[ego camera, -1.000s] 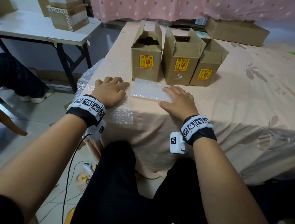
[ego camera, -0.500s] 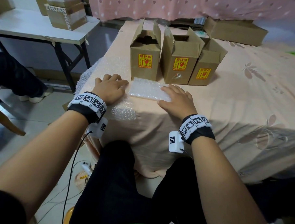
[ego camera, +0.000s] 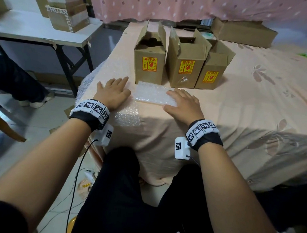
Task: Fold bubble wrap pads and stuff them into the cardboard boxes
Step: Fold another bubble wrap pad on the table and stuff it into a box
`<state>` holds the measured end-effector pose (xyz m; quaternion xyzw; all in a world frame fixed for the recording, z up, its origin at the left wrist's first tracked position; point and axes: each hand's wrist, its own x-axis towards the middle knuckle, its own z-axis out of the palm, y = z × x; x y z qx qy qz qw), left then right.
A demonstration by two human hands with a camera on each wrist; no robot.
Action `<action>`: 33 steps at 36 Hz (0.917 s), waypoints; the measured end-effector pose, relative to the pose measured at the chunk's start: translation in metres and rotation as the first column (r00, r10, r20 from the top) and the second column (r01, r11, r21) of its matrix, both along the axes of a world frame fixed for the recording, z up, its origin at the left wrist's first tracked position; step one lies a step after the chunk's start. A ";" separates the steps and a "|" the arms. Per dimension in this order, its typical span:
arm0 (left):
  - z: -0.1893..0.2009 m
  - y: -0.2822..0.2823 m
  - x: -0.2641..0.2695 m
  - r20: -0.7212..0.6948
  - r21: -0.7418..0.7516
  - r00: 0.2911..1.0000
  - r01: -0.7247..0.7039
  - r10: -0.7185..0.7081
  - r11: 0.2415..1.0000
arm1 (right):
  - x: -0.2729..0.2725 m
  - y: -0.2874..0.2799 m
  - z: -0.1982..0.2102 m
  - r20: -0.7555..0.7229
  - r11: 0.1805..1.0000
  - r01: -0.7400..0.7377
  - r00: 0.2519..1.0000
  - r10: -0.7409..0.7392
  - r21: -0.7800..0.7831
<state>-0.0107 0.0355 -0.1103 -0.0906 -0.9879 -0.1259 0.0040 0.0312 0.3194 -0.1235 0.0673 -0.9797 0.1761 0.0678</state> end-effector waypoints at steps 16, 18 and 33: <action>0.000 0.000 0.006 -0.116 -0.003 0.993 0.033 -0.033 0.999 | -0.001 0.001 0.000 -0.008 1.000 -0.004 1.000 0.004 -0.007; 0.000 0.000 0.007 -0.113 0.007 0.993 0.026 -0.025 1.000 | -0.001 0.001 -0.001 -0.007 1.000 -0.005 1.000 0.005 -0.007; 0.002 0.000 0.010 -0.139 0.047 0.990 0.043 -0.036 0.998 | -0.001 0.001 -0.001 0.000 1.000 -0.006 1.000 0.006 -0.005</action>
